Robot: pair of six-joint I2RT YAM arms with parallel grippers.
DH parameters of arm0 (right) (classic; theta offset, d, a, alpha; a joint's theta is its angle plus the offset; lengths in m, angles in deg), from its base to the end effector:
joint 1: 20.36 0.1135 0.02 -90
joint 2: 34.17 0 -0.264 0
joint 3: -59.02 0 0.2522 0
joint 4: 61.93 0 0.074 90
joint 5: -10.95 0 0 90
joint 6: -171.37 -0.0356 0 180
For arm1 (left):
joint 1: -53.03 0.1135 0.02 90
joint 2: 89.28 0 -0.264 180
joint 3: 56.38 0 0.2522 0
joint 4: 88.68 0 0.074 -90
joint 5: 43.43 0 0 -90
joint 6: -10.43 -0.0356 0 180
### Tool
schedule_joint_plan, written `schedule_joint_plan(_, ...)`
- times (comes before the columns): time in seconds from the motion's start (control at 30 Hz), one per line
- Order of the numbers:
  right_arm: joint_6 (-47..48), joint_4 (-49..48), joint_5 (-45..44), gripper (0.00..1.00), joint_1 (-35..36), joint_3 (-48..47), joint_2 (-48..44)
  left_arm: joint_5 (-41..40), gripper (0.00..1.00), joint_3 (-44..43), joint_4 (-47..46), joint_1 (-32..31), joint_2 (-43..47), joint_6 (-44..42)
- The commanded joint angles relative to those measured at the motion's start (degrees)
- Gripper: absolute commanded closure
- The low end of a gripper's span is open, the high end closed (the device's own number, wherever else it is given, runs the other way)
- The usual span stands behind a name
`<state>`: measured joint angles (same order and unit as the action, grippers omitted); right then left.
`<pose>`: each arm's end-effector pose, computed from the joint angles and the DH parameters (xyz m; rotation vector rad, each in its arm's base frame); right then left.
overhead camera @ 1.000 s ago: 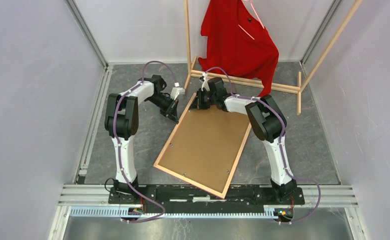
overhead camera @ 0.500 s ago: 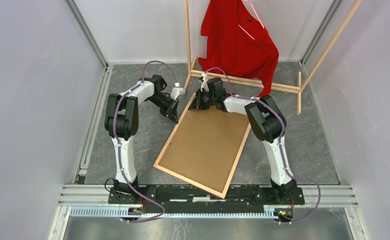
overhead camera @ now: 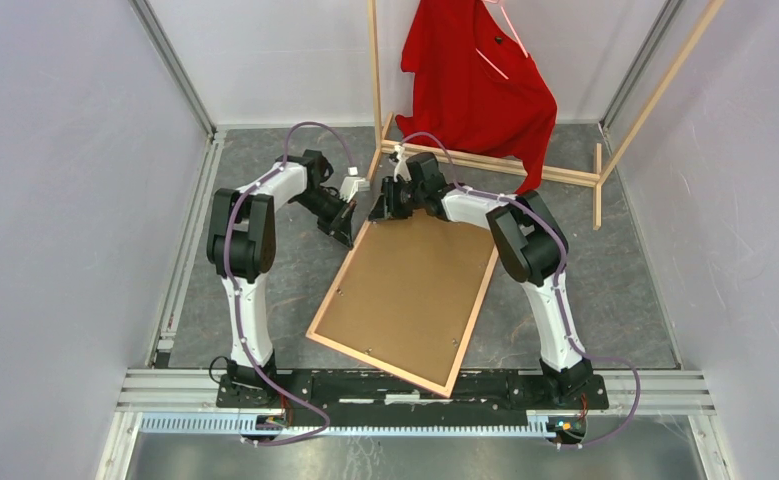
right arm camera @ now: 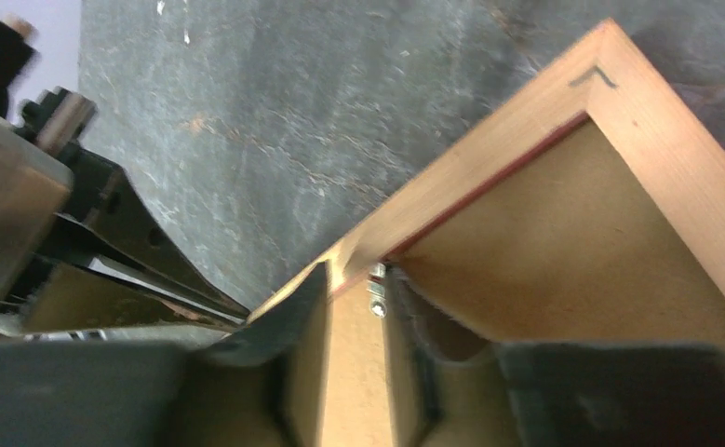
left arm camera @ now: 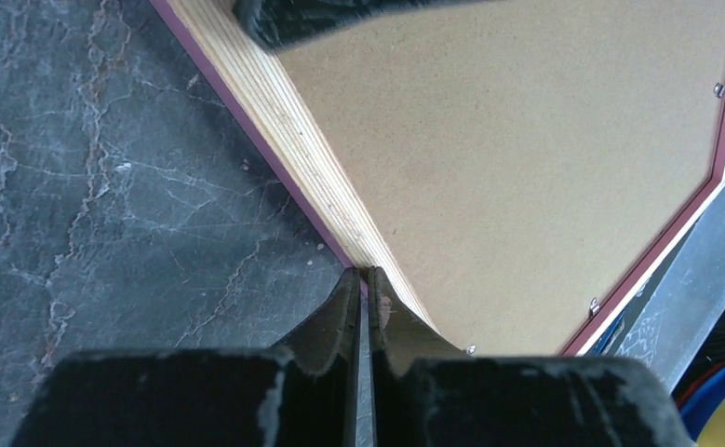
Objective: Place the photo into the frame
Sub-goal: Install the photo frame at the center of the board, then adjust the photo frame at the center of the board.
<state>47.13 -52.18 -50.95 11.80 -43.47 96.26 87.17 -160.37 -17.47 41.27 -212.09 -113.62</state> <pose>0.4122 0.2790 0.1318 -0.2498 2.3899 1.1408 0.3886 -0.1046 0.1530 1.1002 2.6045 -1.0263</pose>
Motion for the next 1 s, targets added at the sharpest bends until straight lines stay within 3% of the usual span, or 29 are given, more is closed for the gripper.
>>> schedule_joint_plan(0.0,3.5,3.2,0.3,0.56,0.6,-2.7,-3.3,-1.3,0.88,0.3,1.3,-0.1,2.9,-4.6)
schedule_joint_plan(0.2,5.8,3.2,-5.5,0.17,-5.0,9.1,-17.8,-4.5,0.83,0.3,4.7,2.5,5.7,-8.7)
schedule_joint_plan(0.33,6.2,3.8,-11.8,0.02,-9.5,23.9,-32.8,-8.1,0.80,6.5,3.5,2.5,8.6,-11.3)
schedule_joint_plan(0.5,6.2,9.2,-21.5,0.02,-15.6,43.9,-52.0,-14.3,0.79,16.2,0.0,1.5,12.5,-14.2)
schedule_joint_plan(0.67,5.9,11.2,-25.7,0.02,-20.0,56.4,-63.1,-17.3,0.78,24.3,-2.8,-1.0,17.5,-16.2)
schedule_joint_plan(0.97,2.6,-0.2,-15.0,0.02,-19.4,58.3,-54.8,-17.4,0.79,32.7,-4.5,-8.4,23.1,-18.1)
